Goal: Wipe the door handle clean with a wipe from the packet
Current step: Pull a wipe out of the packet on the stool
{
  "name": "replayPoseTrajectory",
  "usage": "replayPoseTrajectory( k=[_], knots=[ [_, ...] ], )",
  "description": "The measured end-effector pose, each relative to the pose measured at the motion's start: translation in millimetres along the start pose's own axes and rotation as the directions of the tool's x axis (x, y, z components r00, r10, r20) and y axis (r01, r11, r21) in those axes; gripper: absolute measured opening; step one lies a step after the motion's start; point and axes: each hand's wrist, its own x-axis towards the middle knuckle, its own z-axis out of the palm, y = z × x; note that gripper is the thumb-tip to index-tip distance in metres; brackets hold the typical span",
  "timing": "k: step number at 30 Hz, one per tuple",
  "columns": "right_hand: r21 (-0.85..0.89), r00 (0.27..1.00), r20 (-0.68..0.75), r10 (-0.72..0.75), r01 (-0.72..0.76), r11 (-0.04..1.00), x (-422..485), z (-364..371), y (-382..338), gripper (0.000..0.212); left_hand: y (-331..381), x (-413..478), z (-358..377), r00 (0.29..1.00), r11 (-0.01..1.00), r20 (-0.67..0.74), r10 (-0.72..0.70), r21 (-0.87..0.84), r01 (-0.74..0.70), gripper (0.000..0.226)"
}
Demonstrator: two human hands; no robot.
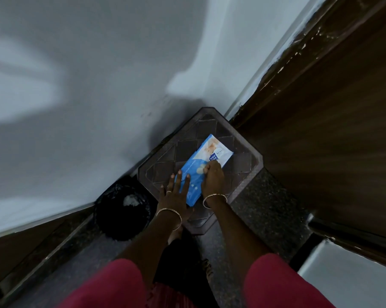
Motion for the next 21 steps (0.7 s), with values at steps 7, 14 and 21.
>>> replayPoseTrajectory(
  k=[7, 14, 21],
  knots=[
    [0.063, 0.993, -0.087, 0.080, -0.074, 0.995, -2.0, -10.6, 7.4, 0.010, 7.0, -3.9, -6.3, 0.999, 0.998, 0.023, -0.049, 0.045, 0.048, 0.108],
    [0.156, 0.984, -0.046, 0.174, -0.165, 0.974, -6.2, -18.4, 3.7, 0.024, 20.3, -4.5, -18.6, 0.995, 0.993, 0.009, -0.098, 0.062, 0.097, 0.100],
    [-0.006, 0.996, 0.051, -0.080, 0.080, 0.997, -1.7, -23.6, -1.9, 0.042, 29.9, 1.5, -19.1, 0.993, 0.992, 0.033, -0.110, 0.060, 0.108, 0.108]
  ],
)
